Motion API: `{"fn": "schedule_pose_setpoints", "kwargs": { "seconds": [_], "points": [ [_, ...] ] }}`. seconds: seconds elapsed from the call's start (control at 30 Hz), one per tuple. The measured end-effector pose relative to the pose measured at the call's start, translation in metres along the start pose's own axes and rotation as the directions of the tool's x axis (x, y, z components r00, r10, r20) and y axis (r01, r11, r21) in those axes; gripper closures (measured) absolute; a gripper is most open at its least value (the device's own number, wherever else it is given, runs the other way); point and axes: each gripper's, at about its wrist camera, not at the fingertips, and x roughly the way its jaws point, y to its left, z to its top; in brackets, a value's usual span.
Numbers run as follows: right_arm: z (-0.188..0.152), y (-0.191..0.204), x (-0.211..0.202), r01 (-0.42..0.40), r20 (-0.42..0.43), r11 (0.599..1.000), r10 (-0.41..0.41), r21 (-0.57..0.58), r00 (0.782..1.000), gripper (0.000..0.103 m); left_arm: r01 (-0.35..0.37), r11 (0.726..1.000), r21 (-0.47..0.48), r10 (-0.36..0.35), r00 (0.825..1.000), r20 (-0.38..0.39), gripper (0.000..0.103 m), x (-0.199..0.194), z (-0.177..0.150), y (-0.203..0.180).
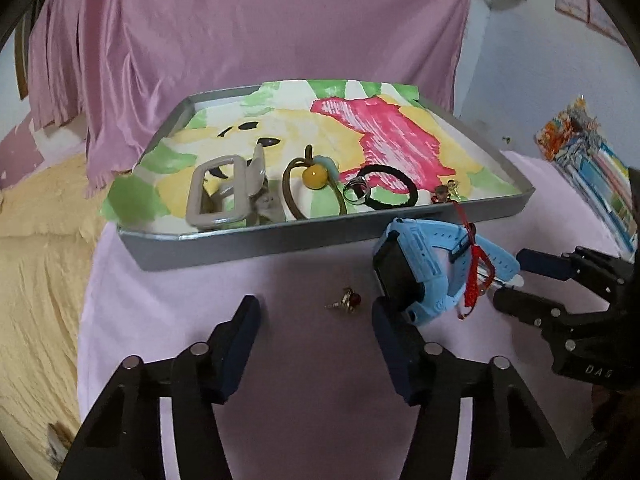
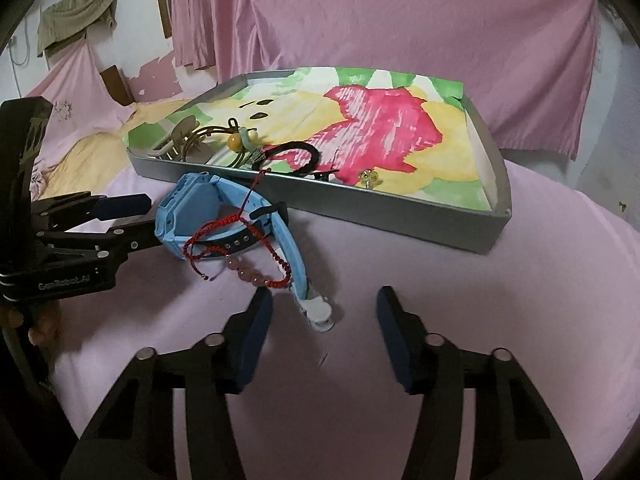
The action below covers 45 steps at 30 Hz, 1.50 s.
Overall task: Organize jewelry
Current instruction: 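Grasp the second red-stone earring with the left tool while the right tool grasps the white hair clip, then carry the earring and white clip with both tools over the tray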
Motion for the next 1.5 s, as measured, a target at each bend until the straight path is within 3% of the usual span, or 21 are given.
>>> {"fn": "schedule_pose_setpoints", "kwargs": {
  "seconds": [0.2, 0.27, 0.4, 0.97, 1.27, 1.5],
  "points": [
    [0.0, 0.003, -0.001, -0.017, 0.004, 1.0, 0.018, -0.021, 1.0, 0.085, 0.002, 0.999, 0.033, -0.002, 1.0, 0.001, 0.069, 0.002, 0.003, -0.006],
    [-0.001, 0.006, -0.002, -0.02, 0.002, 0.999, 0.02, -0.038, 1.0, 0.088, 0.012, 0.999, 0.042, -0.011, 1.0, -0.002, 0.081, 0.002, 0.003, -0.009],
    [-0.006, 0.011, -0.006, -0.038, 0.0, 0.998, 0.038, -0.055, 0.999, 0.089, 0.026, 0.999, 0.042, -0.026, 1.0, 0.002, 0.09, 0.0, 0.001, -0.01],
    [-0.043, 0.004, -0.035, -0.104, -0.002, 0.995, 0.104, -0.009, 0.995, 0.09, 0.105, 0.994, -0.006, -0.105, 0.994, 0.018, 0.092, -0.023, -0.03, -0.019],
    [-0.042, 0.007, -0.055, -0.133, 0.085, 0.991, 0.134, -0.013, 0.987, 0.09, 0.14, 0.99, 0.014, -0.14, 0.986, 0.088, 0.092, -0.043, -0.03, -0.03],
    [-0.015, 0.001, -0.063, -0.104, 0.204, 0.994, 0.104, -0.011, 0.973, 0.09, 0.137, 0.991, -0.002, -0.134, 0.973, 0.19, 0.092, -0.056, -0.008, -0.03]
  ]
}}
